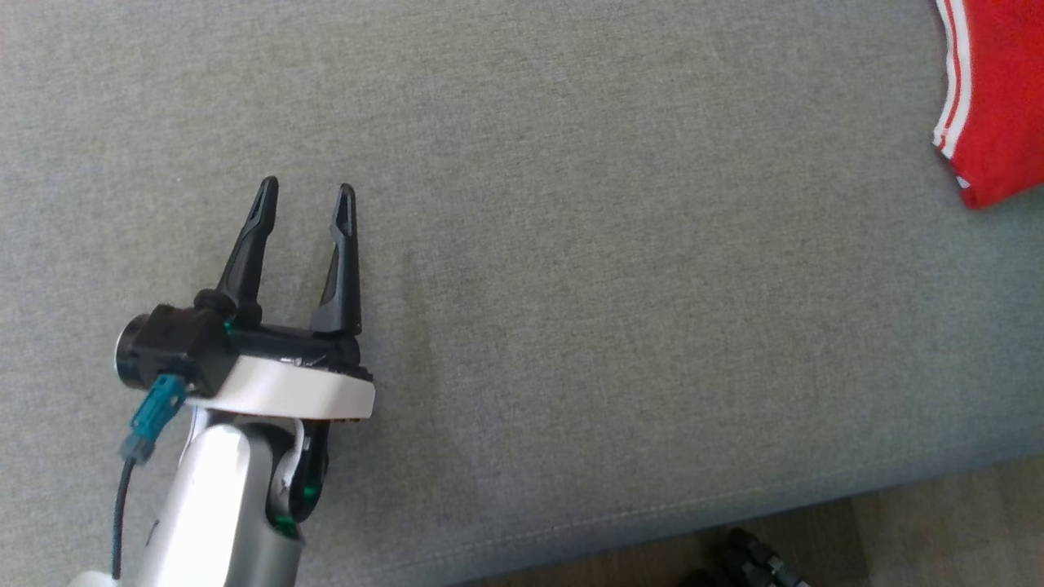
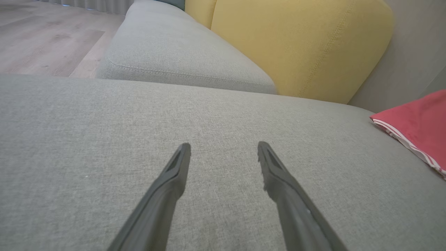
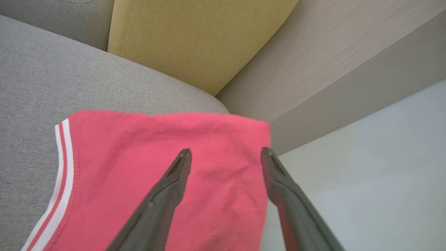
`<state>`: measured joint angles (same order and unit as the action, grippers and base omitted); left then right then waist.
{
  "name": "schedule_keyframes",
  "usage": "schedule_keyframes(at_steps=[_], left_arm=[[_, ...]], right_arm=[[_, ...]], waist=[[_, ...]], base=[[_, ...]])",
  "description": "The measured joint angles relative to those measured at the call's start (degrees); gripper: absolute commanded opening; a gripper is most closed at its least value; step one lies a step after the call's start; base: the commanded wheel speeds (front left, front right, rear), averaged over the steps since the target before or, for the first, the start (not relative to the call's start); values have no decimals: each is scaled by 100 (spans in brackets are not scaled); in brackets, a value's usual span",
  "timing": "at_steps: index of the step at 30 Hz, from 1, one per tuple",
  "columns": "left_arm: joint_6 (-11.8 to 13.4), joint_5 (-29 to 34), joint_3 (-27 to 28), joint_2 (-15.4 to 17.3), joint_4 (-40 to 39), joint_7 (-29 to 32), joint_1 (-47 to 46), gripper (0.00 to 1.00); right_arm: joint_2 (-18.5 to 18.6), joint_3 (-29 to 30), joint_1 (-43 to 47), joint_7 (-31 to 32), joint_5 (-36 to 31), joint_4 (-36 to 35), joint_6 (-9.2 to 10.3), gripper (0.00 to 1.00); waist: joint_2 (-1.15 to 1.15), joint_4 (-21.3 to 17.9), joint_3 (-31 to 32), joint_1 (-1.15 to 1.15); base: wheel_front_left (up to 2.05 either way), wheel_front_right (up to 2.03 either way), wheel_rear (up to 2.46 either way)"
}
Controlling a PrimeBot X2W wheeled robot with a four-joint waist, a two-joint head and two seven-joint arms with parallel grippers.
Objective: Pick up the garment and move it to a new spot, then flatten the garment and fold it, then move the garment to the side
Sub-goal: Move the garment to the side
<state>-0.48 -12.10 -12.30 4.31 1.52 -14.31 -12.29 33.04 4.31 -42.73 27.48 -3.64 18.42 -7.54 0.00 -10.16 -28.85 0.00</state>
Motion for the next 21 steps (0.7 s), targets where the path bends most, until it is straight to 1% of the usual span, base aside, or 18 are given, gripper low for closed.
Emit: schedule_keyframes(at_steps=[6, 14, 17, 21], left_arm=[[-2, 0, 16, -16, 9, 0, 1, 100], [5, -18, 129, -73, 49, 0, 39, 100], [29, -24, 211, -73, 57, 0, 74, 100], [113, -121, 252, -98, 94, 0, 316, 100]], right_arm=[[-69, -12, 1, -82, 1, -83, 0, 100], [-417, -319, 43, -527, 165, -119, 0, 100], [-666, -442, 149, -800, 291, -141, 0, 100], [-1110, -556, 311, -1240, 417, -160, 0, 100]], waist=[[0, 18, 83, 0], [0, 61, 445, 0], [0, 97, 639, 0], [0, 166, 958, 0]], base=[[0, 0, 0], [0, 0, 0], [0, 0, 0], [0, 0, 0]])
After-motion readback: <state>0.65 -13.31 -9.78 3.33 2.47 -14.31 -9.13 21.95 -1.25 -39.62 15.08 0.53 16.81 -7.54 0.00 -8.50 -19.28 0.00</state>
